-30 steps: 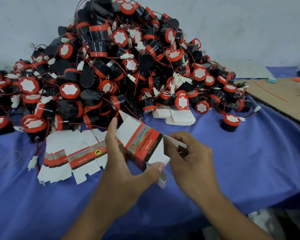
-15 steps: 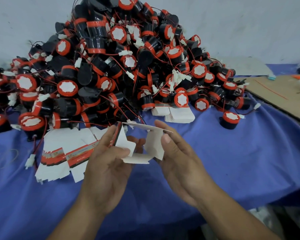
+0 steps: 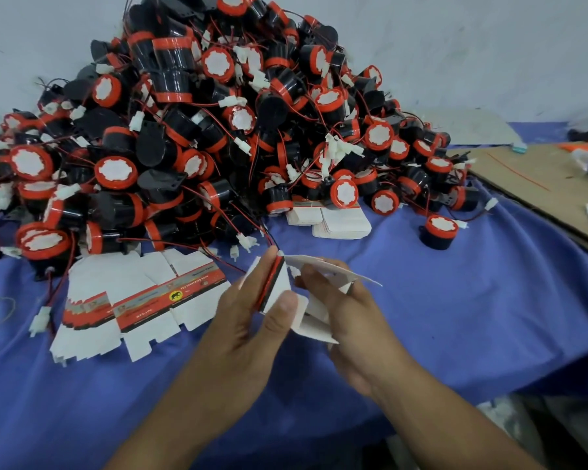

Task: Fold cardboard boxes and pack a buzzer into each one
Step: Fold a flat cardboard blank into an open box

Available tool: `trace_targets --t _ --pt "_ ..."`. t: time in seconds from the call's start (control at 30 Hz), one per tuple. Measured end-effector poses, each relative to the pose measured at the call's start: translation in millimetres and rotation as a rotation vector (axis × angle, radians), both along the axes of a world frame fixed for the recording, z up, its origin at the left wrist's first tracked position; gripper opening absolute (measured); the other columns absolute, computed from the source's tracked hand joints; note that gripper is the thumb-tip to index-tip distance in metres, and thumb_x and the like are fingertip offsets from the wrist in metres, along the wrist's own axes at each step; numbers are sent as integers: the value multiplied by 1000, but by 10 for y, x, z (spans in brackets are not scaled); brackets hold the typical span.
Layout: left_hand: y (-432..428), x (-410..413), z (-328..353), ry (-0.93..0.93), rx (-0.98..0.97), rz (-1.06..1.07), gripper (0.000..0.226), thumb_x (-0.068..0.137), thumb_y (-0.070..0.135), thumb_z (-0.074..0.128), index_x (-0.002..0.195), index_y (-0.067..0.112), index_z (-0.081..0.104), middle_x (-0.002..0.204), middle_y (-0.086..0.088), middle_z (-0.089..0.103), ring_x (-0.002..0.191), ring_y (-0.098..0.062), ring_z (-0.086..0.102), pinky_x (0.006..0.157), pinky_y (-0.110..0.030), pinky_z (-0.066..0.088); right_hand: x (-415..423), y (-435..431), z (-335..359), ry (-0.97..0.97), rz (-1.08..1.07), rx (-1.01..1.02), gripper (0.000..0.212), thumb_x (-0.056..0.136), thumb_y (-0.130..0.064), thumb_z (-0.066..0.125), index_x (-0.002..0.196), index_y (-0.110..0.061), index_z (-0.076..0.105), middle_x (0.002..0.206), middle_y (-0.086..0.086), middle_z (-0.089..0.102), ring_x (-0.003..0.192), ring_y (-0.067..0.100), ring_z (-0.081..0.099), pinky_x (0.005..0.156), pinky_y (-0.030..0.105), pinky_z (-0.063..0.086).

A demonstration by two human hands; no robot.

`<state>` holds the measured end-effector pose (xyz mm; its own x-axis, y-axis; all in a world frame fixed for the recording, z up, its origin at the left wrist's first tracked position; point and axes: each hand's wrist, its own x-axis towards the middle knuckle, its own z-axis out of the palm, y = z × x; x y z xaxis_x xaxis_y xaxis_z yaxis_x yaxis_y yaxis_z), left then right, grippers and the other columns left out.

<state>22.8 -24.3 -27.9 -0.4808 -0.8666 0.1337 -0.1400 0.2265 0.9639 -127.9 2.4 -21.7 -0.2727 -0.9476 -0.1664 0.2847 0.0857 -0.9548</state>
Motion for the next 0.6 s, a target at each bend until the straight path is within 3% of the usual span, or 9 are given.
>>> trace_targets --t 0.07,0.13,0.2,0.27,0.33,0.4,0.47,0.53,0.6 --pt "-48 78 -30 -221 -79 67 55 77 81 38 128 84 17 156 38 -1 141 20 -7 119 -33 18 -49 -8 20 21 -8 44 16 94 -30 69 109 -24 65 100 6 68 83 18 62 70 39 50" --pt "-73 137 -38 -277 -188 77 55 81 77 38 130 83 12 156 36 -15 147 7 -15 121 -38 11 -86 -1 57 5 58 40 14 89 -26 74 100 -26 67 92 3 64 84 23 59 72 43 48" --pt "-65 155 3 -210 -346 4 50 92 73 38 137 76 16 159 35 -3 148 6 -6 118 -27 11 -112 25 112 -41 186 48 24 80 -28 79 102 -26 67 87 1 62 77 21 63 69 40 50" --pt "-51 164 47 -112 -478 -85 54 95 56 48 146 57 30 158 29 23 148 2 17 115 -15 22 -142 49 149 -113 323 66 34 79 -27 81 110 -22 67 88 2 60 70 16 66 60 32 54" --pt "-39 161 71 -82 -584 -124 51 96 39 55 146 36 42 150 18 43 142 -6 38 109 -13 31 -171 60 159 -157 441 82 36 83 -25 78 116 -17 66 96 5 61 77 17 67 61 32 56" --pt "-49 165 90 -81 -663 -96 48 95 32 58 142 28 48 146 13 49 138 -11 45 107 -16 35 -166 66 165 -181 512 70 42 83 -26 75 122 -15 65 105 6 65 87 19 68 69 33 58" --pt "-74 182 104 -89 -680 -53 52 95 33 61 145 29 46 146 15 47 137 -11 45 106 -17 37 -145 62 156 -271 457 14 60 77 -27 78 131 -11 58 111 7 70 96 25 69 77 35 58" --pt "-85 200 86 -74 -625 -36 62 94 36 62 150 39 36 149 18 42 140 -7 40 107 -16 34 -128 52 152 -369 316 -38 76 65 -29 82 133 -10 55 123 20 69 106 33 65 80 37 58" --pt "-78 200 62 -26 -539 -25 69 93 41 58 152 49 23 155 21 35 145 -3 30 111 -13 26 -91 53 166 -389 236 -104 73 63 -31 82 129 -11 59 128 30 61 107 37 58 75 35 59"
